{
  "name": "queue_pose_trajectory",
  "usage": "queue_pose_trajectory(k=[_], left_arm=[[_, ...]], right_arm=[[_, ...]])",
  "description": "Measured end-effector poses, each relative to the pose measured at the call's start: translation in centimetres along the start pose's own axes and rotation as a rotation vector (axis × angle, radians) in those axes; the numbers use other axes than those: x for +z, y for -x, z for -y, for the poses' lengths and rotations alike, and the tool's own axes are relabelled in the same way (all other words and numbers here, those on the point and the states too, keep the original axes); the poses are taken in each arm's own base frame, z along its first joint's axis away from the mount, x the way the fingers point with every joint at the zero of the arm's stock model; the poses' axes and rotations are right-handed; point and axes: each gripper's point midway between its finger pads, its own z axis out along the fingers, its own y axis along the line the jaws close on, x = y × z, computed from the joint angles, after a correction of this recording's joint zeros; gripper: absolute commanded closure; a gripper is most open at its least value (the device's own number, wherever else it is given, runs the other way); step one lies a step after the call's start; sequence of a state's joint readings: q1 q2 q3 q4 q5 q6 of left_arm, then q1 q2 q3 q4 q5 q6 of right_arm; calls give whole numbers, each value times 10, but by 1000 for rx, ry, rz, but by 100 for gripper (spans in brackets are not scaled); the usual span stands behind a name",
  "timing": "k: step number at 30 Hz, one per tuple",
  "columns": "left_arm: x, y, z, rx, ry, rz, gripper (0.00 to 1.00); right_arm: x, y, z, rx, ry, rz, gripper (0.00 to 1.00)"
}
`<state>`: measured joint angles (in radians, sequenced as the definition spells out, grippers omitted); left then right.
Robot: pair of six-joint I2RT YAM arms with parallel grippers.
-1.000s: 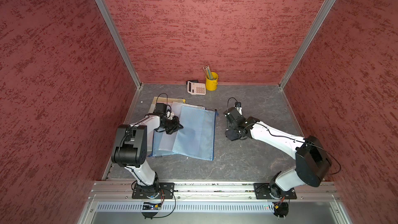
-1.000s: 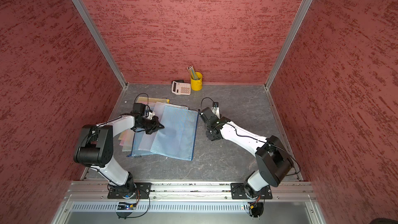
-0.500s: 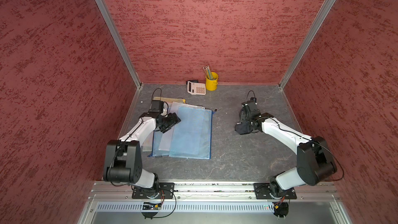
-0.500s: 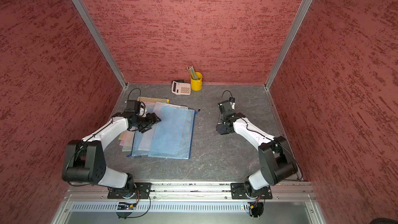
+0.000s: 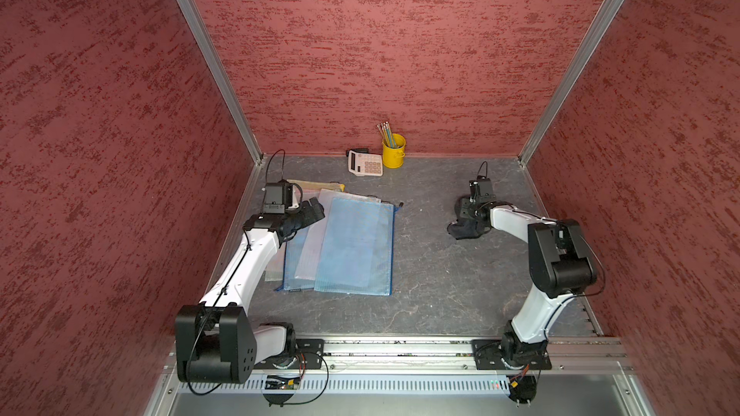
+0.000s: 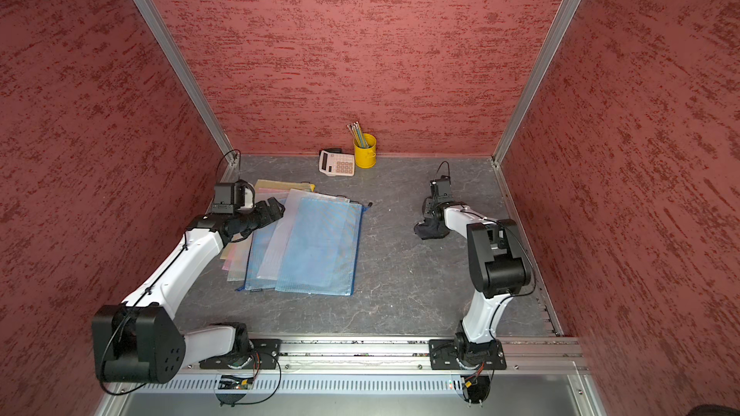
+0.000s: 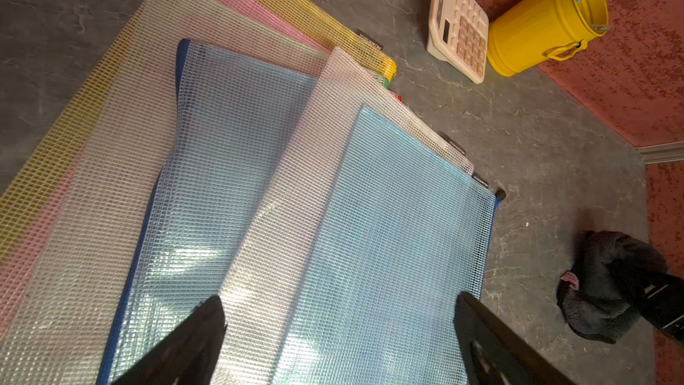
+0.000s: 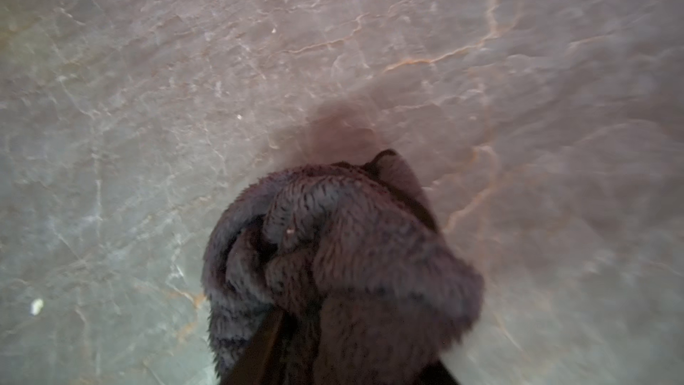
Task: Wipe the document bag
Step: Place the cleaning item at the center of the board.
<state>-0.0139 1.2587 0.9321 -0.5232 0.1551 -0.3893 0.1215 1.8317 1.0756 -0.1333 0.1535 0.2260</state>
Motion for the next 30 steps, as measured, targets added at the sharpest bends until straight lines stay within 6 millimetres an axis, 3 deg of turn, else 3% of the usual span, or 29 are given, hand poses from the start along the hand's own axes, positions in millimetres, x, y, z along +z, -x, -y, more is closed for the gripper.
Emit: queue_pose_trajectory(k=[3, 4, 7, 10, 12, 13, 14, 18, 23, 27, 30], left_arm=[[3, 2, -3, 0, 2, 3, 3], [5, 2, -3, -1, 2, 2, 3], [12, 1, -5, -7, 1, -14, 3], [16, 0, -2, -8, -13, -21, 2], [16, 2, -1, -5, -21, -13, 2], [16, 3, 0, -4, -25, -10, 1], [16, 4, 1, 0, -28, -5, 0], [16, 4, -1, 29, -26, 11, 0], [18, 4, -9, 77, 5, 41, 0], [25, 10, -22, 126, 58, 98, 0], [35, 8, -35, 179, 97, 149, 0]], right_arm=[[12, 12, -7, -11, 26, 10, 94], [15, 18, -11, -13, 37, 19, 99], [23, 46, -24, -2, 79, 57, 100], [28, 75, -38, 17, 122, 107, 58], [30, 89, -45, 27, 144, 128, 42], [30, 95, -48, 31, 152, 139, 27], [30, 99, -49, 30, 158, 148, 5], [19, 98, -44, 8, 143, 173, 1], [-24, 84, -22, -26, 85, 224, 1], [-80, 83, 11, 10, 27, 402, 1], [-100, 70, 43, 46, -40, 493, 1]])
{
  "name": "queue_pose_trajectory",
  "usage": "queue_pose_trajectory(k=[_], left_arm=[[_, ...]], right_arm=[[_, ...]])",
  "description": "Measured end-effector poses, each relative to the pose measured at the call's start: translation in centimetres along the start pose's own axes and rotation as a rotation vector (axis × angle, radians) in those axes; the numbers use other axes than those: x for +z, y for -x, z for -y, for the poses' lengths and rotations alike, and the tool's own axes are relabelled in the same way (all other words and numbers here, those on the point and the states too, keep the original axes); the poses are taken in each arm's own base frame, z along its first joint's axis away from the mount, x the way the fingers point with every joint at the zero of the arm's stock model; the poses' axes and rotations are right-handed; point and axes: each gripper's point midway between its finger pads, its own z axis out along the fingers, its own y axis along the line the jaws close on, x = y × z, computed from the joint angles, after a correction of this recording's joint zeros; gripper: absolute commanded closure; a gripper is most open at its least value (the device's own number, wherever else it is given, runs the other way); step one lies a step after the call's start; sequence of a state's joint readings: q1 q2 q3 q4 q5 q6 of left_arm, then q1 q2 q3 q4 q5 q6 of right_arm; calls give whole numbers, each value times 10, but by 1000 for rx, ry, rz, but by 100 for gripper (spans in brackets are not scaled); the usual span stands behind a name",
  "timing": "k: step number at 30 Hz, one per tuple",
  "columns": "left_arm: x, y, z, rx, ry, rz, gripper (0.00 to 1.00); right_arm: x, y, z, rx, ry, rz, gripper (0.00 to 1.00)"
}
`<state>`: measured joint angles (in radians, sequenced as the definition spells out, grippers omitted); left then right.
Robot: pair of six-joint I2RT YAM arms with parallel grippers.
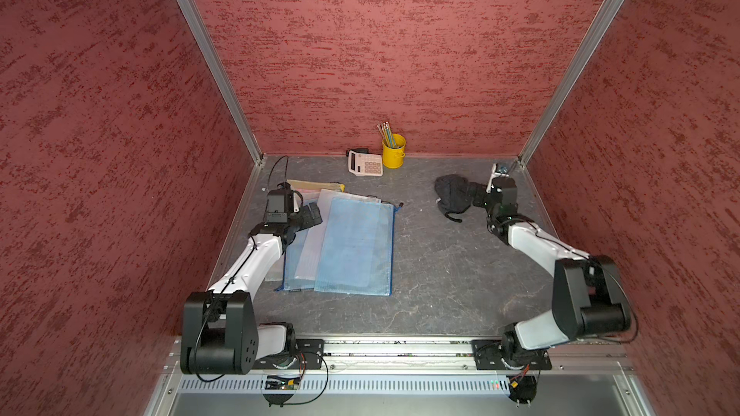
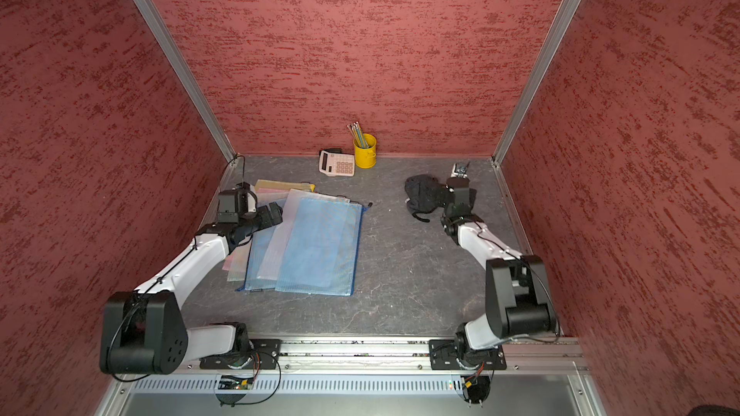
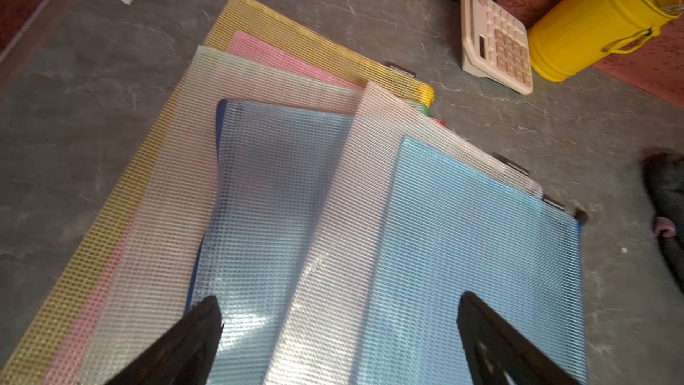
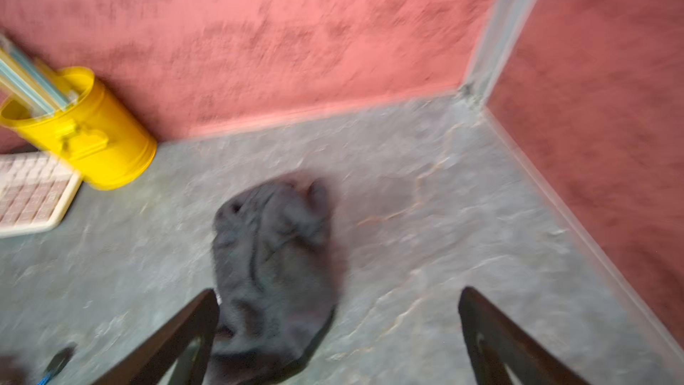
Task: Wipe the document bag
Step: Place the cleaning item at the center of the board, then reset both arms
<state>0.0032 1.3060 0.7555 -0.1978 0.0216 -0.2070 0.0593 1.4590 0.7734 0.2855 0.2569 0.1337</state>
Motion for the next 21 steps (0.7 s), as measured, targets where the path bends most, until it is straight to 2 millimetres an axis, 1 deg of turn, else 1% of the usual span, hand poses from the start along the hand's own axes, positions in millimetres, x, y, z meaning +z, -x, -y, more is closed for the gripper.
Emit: queue_pose_trajectory(k=[2, 4, 6, 7, 8, 10, 13, 16, 17, 21], left_arm=[[9, -8, -10, 30, 26, 33, 0], [18, -16, -19, 54, 45, 66, 0], [27, -21, -24, 75, 50, 105, 0], [31, -22, -26, 83, 52, 129, 0], [35, -23, -27, 95, 50, 146, 0], [41, -19, -27, 118, 43, 197, 1], [43, -10, -22, 143, 14, 280, 0], [38, -3, -17, 162, -16, 362, 0], [38, -4, -17, 165, -21, 372, 0], [37, -2, -16, 170, -33, 405, 0]], right_arm=[[-5, -19, 18, -4, -42, 20, 1], [-10, -53, 32, -21, -67, 21, 1], [-15, -82, 39, -40, -69, 2, 1], [-17, -92, 40, -53, -65, 0, 1], [-18, -96, 40, -58, -58, 14, 1], [-22, -93, 40, -53, -39, 67, 1], [-27, -74, 38, -31, -11, 158, 1], [-30, -57, 36, -17, 8, 227, 1], [-31, -53, 35, -13, 11, 246, 1], [-37, -46, 35, -3, 19, 290, 1]])
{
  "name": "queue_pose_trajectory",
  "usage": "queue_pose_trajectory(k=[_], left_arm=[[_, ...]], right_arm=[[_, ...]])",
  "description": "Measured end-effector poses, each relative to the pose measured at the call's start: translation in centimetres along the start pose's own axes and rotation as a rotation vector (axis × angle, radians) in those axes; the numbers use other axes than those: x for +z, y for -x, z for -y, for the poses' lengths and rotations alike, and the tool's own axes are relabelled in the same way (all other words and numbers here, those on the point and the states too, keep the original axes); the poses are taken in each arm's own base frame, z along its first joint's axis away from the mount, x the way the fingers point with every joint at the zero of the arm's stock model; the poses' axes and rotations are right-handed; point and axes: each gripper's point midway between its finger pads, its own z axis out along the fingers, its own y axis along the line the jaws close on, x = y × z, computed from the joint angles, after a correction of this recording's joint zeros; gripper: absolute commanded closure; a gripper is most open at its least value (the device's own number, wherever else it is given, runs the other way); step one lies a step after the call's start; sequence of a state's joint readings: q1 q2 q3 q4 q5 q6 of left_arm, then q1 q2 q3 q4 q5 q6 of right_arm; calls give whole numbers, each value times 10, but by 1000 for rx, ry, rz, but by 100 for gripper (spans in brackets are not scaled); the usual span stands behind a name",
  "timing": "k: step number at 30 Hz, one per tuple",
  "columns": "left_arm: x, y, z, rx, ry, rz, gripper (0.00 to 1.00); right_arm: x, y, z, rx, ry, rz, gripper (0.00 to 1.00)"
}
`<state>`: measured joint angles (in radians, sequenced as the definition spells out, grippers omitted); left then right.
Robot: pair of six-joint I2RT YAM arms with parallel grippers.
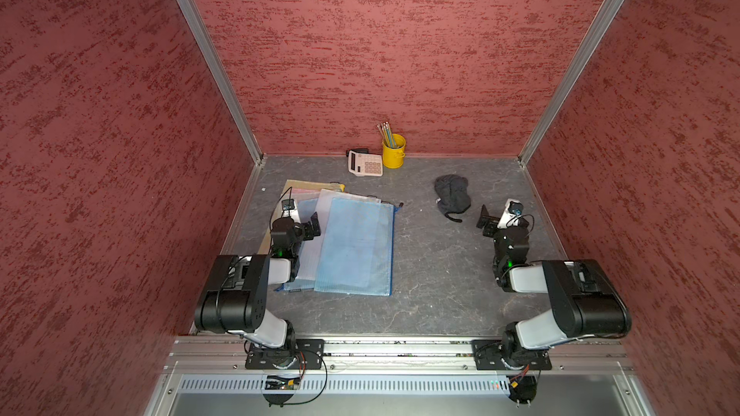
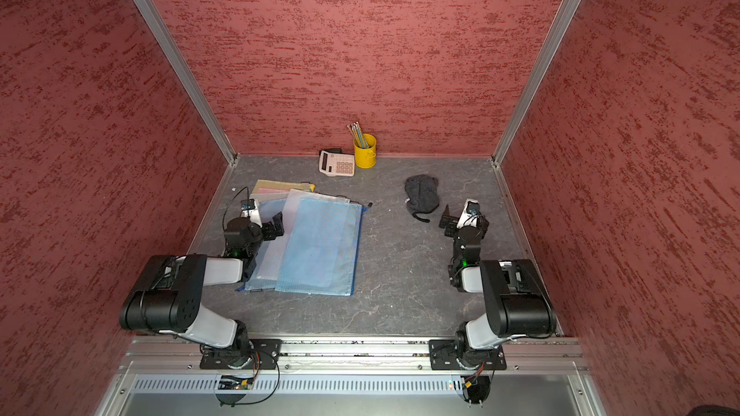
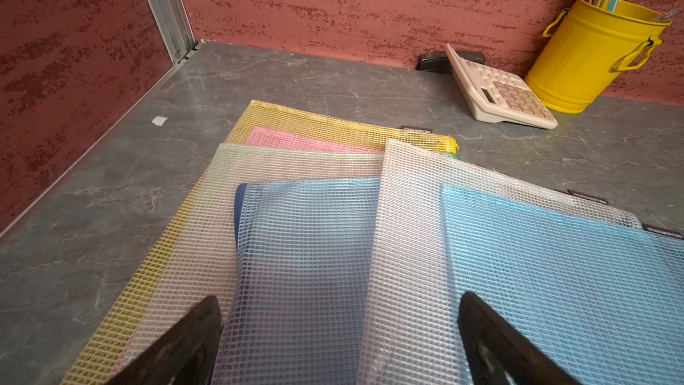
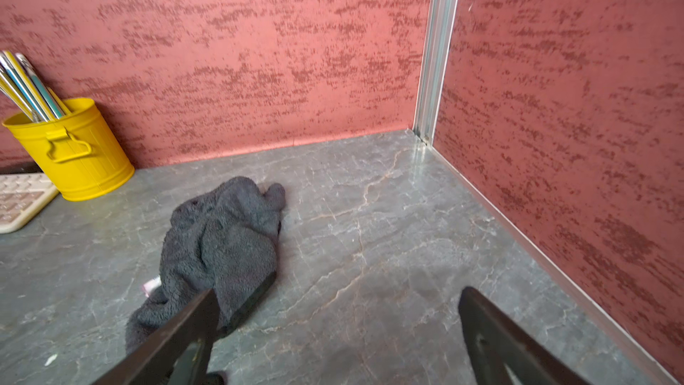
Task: Wipe the document bag
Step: Reset both arms
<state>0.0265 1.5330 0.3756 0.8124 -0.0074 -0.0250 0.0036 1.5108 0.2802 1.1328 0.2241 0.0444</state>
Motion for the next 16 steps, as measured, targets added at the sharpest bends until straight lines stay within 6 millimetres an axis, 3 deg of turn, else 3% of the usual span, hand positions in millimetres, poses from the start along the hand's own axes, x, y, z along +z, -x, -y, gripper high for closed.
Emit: queue_pose_trajectory(k=[16], left_arm=[[-1, 16, 2, 0, -9, 63, 0]], right_arm=[[-8, -2, -5, -3, 65, 28, 1]])
